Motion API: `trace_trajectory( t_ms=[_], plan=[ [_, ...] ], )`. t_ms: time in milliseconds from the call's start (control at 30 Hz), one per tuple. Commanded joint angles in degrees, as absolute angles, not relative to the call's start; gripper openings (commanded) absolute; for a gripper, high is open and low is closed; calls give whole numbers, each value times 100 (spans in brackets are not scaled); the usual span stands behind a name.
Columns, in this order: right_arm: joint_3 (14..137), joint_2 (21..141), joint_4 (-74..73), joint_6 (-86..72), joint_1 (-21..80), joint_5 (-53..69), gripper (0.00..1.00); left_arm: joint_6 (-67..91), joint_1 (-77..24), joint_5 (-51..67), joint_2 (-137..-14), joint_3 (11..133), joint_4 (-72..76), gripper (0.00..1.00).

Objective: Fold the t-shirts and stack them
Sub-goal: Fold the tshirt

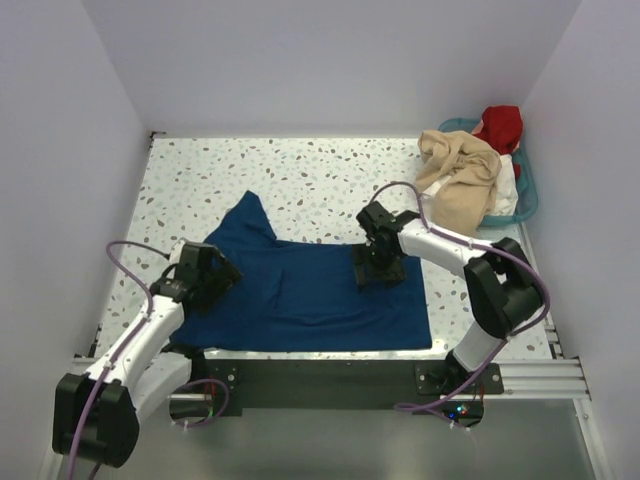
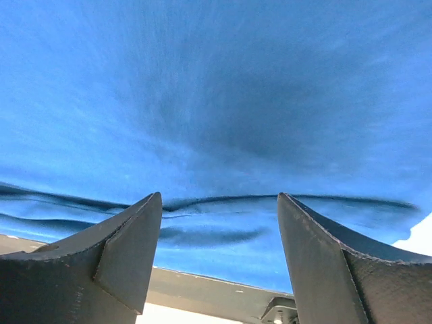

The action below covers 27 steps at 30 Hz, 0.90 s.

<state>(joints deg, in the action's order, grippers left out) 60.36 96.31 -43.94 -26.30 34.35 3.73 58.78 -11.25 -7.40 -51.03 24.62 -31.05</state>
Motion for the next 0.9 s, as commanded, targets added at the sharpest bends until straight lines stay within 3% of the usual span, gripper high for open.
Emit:
trace_trajectory(
  t_ms=[0, 167, 333, 867],
  plan=[
    [6679, 9150, -4816, -2593, 2851, -149, 73, 5283, -1072, -1133, -5396, 3163, -3007, 100],
    [6970, 9070, -4624, -2171, 1917, -641, 71, 4729, -1090, -1151, -6072, 3699, -2347, 100],
    [7075, 9325, -3956, -1969, 1126, -756, 54, 4254, -1081, -1055, -6740, 4411, -2040, 100],
    [6847, 10177, -3121, -1872, 818, -589, 41, 3894, -1081, -668, -7224, 4825, -1705, 100]
  ],
)
